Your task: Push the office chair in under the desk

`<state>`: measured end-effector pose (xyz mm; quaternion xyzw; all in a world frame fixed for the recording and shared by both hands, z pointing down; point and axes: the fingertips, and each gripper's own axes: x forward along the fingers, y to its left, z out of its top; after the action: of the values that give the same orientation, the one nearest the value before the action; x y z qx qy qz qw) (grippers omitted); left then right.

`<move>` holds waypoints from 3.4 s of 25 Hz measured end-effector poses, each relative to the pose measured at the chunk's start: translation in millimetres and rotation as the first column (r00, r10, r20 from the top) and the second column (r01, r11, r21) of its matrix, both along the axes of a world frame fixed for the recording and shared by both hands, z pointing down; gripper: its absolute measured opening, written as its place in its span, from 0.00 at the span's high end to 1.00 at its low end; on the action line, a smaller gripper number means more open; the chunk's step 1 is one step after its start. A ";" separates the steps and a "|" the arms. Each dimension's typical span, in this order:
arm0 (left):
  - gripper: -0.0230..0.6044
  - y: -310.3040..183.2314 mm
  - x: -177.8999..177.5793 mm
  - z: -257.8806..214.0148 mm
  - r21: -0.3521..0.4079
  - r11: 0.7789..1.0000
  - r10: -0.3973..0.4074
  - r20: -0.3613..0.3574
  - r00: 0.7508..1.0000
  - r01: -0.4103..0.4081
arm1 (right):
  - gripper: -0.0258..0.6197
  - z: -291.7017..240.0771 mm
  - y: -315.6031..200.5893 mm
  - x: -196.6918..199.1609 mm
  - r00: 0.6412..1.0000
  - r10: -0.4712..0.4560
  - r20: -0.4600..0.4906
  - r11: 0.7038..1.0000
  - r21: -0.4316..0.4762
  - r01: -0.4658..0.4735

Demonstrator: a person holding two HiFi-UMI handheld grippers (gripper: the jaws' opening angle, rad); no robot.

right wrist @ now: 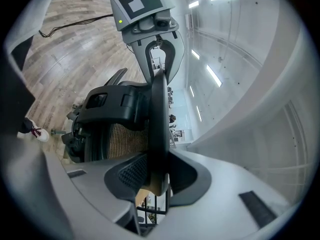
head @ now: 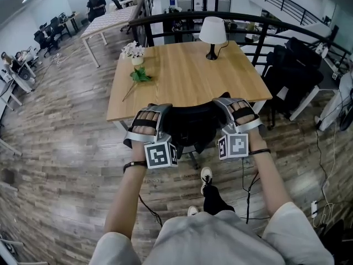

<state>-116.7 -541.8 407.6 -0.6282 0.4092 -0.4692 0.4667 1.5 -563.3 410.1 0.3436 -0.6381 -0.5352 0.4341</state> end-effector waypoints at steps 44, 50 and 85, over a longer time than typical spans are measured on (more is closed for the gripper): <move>0.47 -122.8 -48.3 15.4 -0.047 0.991 -0.128 -0.036 0.991 0.126 | 0.74 2.6 -105.9 -51.7 0.977 -0.166 0.137 0.982 -0.066 0.176; 0.47 -101.2 -50.5 7.1 -0.046 0.990 -0.133 -0.067 0.989 0.130 | 0.65 -3.7 -89.7 -40.8 0.977 -0.132 0.167 0.989 -0.050 0.142; 0.49 99.1 -28.2 -26.3 -0.087 0.955 -0.016 -0.970 0.243 -0.282 | 0.68 -40.9 91.9 12.7 0.285 0.224 0.932 0.826 -0.337 0.451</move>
<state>-144.9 -442.7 381.2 -0.8671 0.4920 0.0069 0.0773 14.2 -471.5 369.2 0.4029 -0.9140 -0.0484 0.0040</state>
